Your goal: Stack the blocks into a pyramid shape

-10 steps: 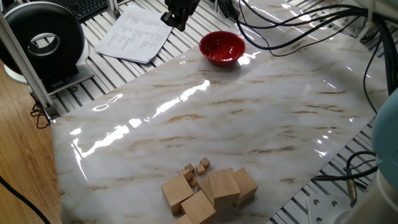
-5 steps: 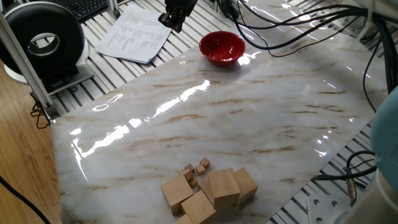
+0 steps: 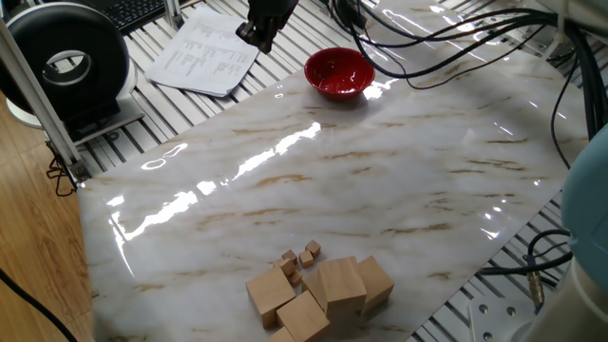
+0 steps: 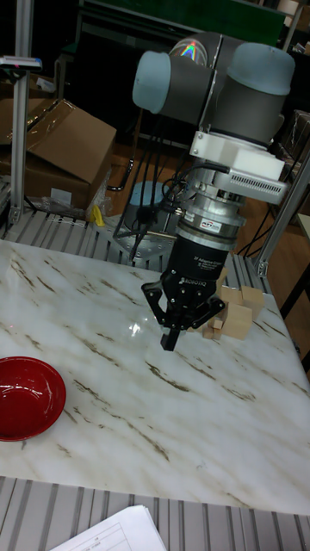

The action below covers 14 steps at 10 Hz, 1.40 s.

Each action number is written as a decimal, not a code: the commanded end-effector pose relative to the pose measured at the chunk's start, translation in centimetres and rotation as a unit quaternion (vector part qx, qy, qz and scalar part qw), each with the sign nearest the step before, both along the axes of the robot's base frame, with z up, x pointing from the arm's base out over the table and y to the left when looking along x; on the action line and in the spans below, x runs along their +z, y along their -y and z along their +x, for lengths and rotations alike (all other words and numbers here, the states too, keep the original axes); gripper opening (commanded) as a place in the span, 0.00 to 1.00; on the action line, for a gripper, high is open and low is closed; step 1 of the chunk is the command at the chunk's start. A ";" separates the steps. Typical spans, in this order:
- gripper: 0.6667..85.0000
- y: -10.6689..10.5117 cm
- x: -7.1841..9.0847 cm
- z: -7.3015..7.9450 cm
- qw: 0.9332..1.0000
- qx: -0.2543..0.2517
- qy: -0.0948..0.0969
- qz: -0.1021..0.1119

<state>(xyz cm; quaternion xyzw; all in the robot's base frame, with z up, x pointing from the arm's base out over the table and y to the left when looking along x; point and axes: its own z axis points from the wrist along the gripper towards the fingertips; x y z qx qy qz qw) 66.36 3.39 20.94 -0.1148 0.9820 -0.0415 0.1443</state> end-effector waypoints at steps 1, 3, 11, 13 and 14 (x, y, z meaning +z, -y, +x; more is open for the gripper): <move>0.00 -0.7 -0.5 0.3 0.999 0.049 -0.002 -0.015; 0.00 -2.1 0.3 0.9 0.997 0.081 0.016 -0.008; 0.00 -6.0 1.6 0.2 0.987 0.157 0.022 0.015; 0.00 -5.9 1.6 -0.9 0.984 0.176 0.006 0.009; 0.00 -5.7 1.5 -1.0 0.985 0.174 0.004 0.005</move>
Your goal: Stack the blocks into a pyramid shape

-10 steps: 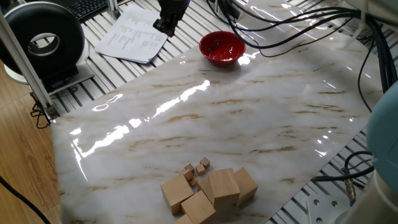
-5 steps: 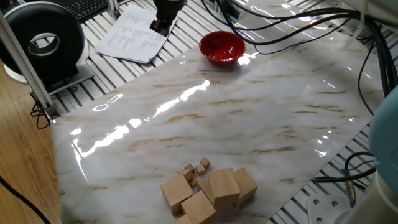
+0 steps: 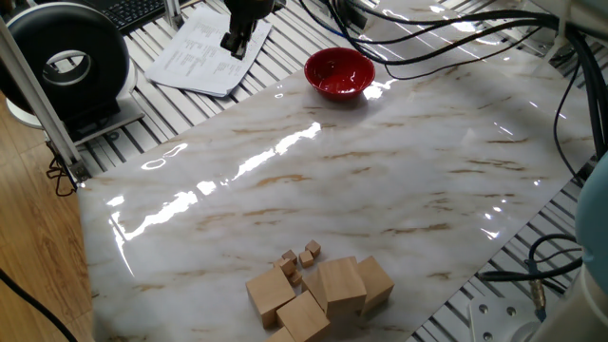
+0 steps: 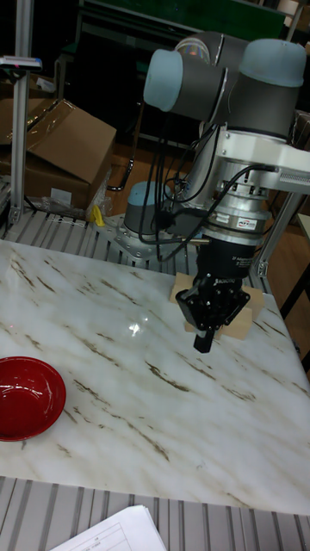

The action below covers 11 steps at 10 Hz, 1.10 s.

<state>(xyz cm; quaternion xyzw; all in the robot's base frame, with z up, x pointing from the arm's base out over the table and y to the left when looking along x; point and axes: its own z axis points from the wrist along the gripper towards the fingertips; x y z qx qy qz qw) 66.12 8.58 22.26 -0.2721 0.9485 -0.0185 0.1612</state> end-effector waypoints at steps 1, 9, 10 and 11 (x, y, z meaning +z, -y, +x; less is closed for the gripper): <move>0.00 -0.5 0.0 -0.4 1.000 0.011 -0.006 0.002; 0.00 -2.9 -0.9 -1.8 0.993 -0.097 -0.042 0.059; 0.00 -3.2 -1.2 -1.4 0.993 -0.098 -0.036 0.057; 0.00 -3.7 -1.3 -1.6 0.993 -0.100 -0.035 0.059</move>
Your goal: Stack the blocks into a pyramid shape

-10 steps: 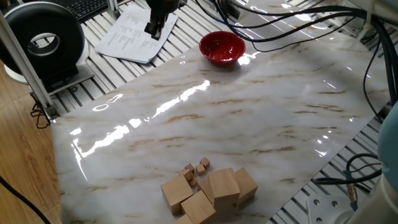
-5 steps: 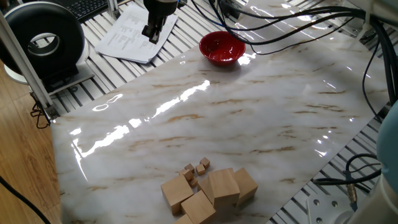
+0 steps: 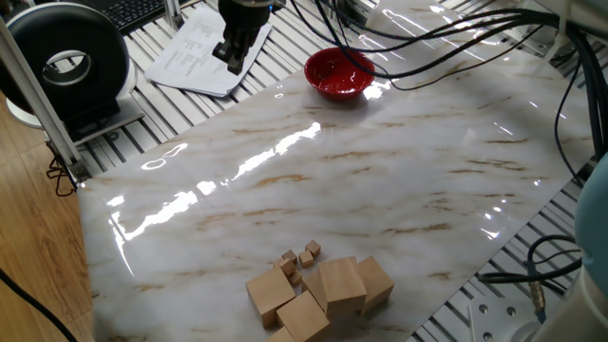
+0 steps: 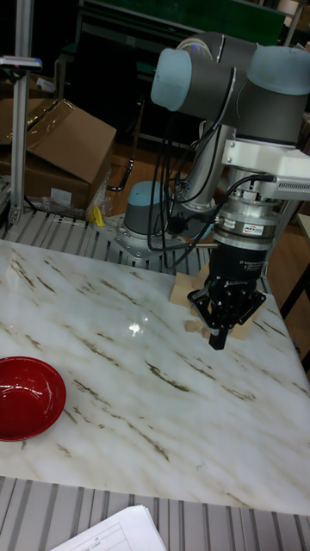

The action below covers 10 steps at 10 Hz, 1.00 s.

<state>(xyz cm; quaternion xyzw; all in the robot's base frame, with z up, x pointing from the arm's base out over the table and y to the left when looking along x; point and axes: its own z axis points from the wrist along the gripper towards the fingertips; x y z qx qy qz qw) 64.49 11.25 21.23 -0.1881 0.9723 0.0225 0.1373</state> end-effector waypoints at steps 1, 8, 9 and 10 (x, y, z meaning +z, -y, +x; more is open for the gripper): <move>0.00 -1.3 -0.3 -0.3 1.000 -0.019 -0.002 0.010; 0.00 0.5 -0.6 -2.5 0.999 -0.018 -0.040 -0.021; 0.00 1.5 -0.8 -3.4 0.997 -0.017 -0.057 -0.042; 0.00 1.9 -1.0 -3.6 0.997 -0.020 -0.064 -0.048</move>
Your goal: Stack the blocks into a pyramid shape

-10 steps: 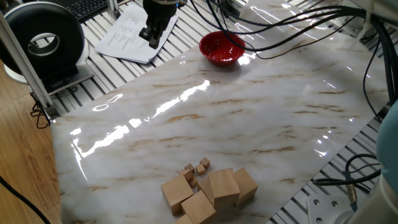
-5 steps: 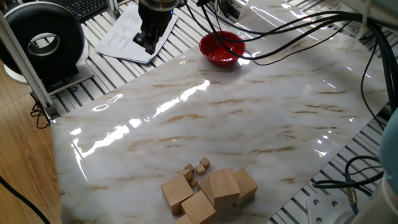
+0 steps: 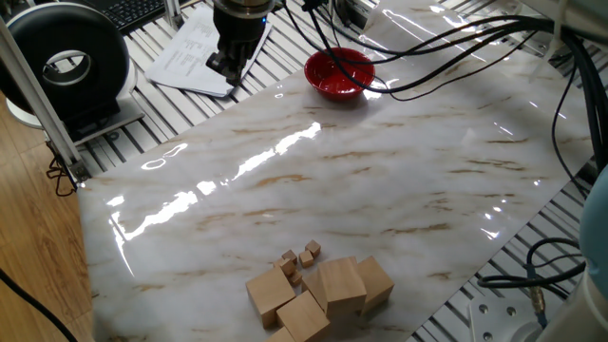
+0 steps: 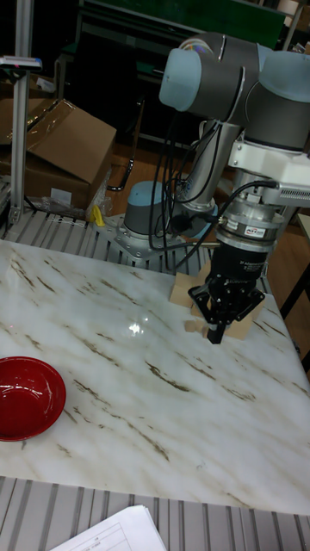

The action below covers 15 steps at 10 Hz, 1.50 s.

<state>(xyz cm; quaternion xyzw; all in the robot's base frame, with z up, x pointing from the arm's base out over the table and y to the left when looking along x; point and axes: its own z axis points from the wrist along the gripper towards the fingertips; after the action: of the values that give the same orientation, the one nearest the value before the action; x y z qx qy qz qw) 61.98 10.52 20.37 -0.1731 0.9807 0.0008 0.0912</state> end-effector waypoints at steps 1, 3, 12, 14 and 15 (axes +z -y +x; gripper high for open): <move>0.00 0.9 -0.2 -1.0 1.000 -0.007 -0.022 -0.012; 0.00 0.7 -0.3 -0.9 1.000 -0.012 -0.020 -0.006; 0.00 0.2 -0.2 -1.0 1.000 -0.004 -0.019 0.001; 0.00 0.0 -0.1 -0.8 1.000 -0.001 -0.016 0.004; 0.00 0.0 -0.1 -0.8 1.000 -0.001 -0.016 0.004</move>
<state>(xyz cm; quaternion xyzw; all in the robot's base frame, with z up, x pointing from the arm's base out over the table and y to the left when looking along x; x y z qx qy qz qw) 61.09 10.29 20.14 -0.1714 0.9825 0.0013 0.0735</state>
